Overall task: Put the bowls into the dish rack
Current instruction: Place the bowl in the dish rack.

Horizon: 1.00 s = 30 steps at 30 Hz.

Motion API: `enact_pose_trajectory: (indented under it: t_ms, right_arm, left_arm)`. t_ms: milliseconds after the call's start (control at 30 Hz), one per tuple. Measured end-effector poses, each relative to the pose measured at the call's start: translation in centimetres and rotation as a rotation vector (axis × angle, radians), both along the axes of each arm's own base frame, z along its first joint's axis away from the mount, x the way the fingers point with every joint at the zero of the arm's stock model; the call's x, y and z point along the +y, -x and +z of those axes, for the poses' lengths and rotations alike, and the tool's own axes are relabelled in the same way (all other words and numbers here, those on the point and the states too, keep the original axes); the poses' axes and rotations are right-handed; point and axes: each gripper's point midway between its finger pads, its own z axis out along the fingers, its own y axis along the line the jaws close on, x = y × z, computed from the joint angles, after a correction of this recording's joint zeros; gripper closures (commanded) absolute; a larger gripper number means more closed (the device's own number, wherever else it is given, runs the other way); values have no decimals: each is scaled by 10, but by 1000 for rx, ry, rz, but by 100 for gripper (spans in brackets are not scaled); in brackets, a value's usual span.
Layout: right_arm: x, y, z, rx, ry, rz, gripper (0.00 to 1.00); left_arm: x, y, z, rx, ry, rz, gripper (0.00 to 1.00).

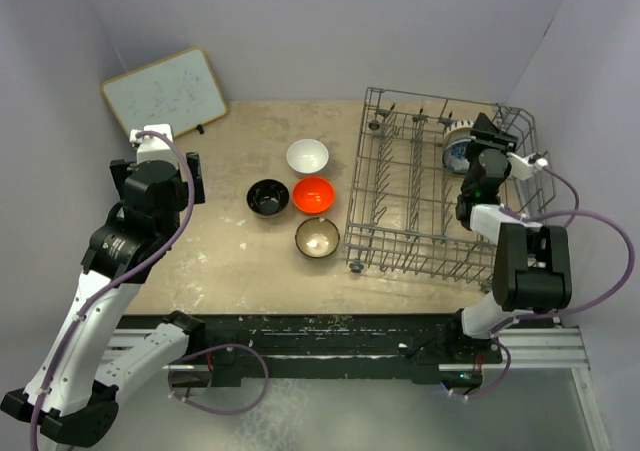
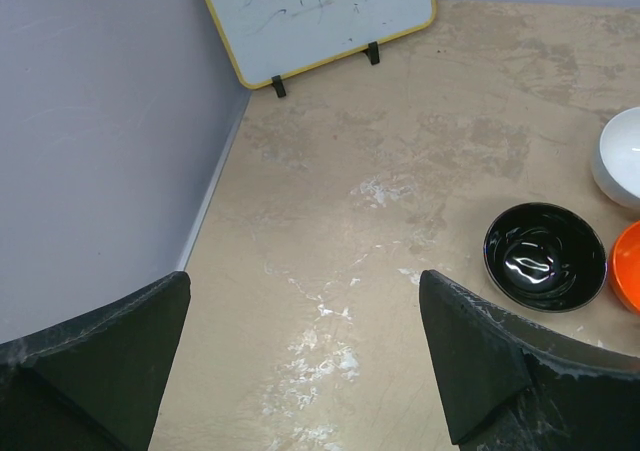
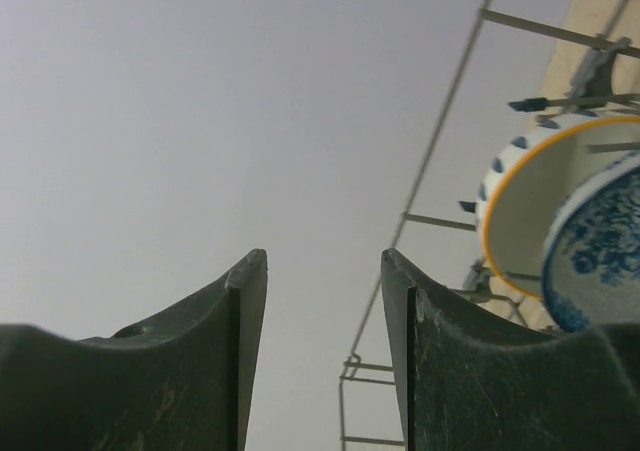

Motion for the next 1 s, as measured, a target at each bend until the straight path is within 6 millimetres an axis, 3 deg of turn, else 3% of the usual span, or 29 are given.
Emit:
enact_pose_trajectory:
  t_ms: [133, 400, 533, 800, 933, 1000]
  right_arm:
    - [1, 12, 29, -20, 27, 12, 47]
    - [1, 36, 109, -71, 153, 24, 47]
    - [7, 42, 135, -65, 240, 46, 46]
    - [35, 20, 174, -17, 433, 200, 45]
    - [60, 12, 197, 4, 556, 314, 42]
    - [82, 11, 205, 31, 623, 369, 38]
  left_arm:
    - [0, 0, 0, -2, 3, -3, 1]
    - [-2, 0, -8, 17, 2, -12, 1]
    - [-3, -1, -8, 19, 2, -14, 1]
    - [-3, -1, -8, 21, 1, -14, 1]
    - [-3, 0, -6, 25, 3, -18, 1]
    - [-5, 1, -1, 18, 16, -24, 1]
